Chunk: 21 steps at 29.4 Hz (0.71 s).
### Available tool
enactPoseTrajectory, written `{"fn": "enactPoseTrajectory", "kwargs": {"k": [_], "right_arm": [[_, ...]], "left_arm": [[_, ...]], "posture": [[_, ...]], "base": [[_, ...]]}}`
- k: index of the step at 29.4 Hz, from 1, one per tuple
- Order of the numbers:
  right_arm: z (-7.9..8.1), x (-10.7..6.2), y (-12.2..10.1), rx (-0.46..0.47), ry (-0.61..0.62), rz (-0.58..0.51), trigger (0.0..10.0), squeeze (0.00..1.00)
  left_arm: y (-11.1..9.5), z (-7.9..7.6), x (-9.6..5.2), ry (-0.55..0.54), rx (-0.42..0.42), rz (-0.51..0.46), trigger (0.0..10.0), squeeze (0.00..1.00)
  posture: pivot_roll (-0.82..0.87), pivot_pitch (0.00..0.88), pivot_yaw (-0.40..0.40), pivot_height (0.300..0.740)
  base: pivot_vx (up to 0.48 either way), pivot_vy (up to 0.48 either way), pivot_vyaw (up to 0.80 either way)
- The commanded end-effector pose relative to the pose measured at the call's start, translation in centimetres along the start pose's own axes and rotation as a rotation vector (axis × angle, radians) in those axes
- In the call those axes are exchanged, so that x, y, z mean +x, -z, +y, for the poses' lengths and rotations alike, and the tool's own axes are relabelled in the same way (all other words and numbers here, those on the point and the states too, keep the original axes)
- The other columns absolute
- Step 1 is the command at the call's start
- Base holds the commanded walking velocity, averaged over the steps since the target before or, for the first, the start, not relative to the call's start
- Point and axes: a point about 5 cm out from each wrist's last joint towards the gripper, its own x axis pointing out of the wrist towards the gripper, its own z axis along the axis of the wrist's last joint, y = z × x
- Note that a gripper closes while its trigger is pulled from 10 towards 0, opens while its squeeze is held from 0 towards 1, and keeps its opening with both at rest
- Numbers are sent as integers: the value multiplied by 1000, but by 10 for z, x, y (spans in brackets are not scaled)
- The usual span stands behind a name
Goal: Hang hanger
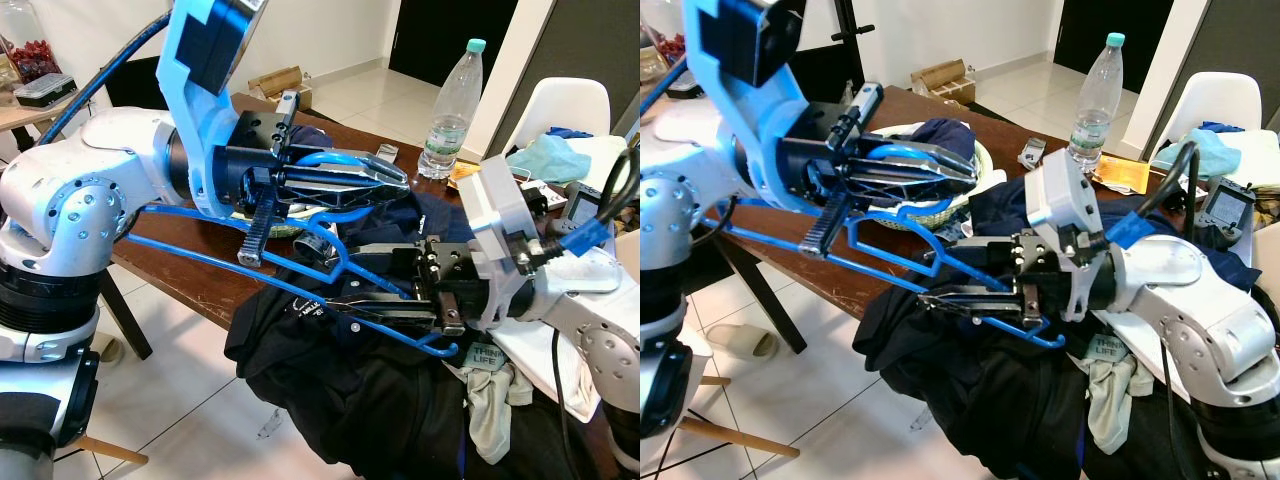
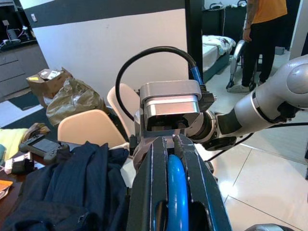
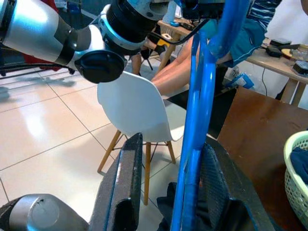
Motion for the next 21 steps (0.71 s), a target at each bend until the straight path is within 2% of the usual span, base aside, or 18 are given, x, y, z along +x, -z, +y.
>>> {"fn": "enactPoseTrajectory", "kwargs": {"k": [1, 13, 21], "right_arm": [[7, 9, -2, -13, -53, -8, 0, 0], [3, 9, 1, 1, -21, -11, 0, 0], [-2, 11, 5, -12, 26, -8, 0, 0]], "left_arm": [[-7, 0, -1, -2, 26, -15, 10000, 0], [-7, -2, 0, 23, 10, -30, 10000, 0], [-14, -4, 0, 39, -47, -96, 10000, 0]], "posture": [[111, 76, -5, 740], [112, 71, -3, 740], [113, 62, -1, 740]], "base": [[0, 0, 0], [0, 0, 0], [0, 0, 0]]}}
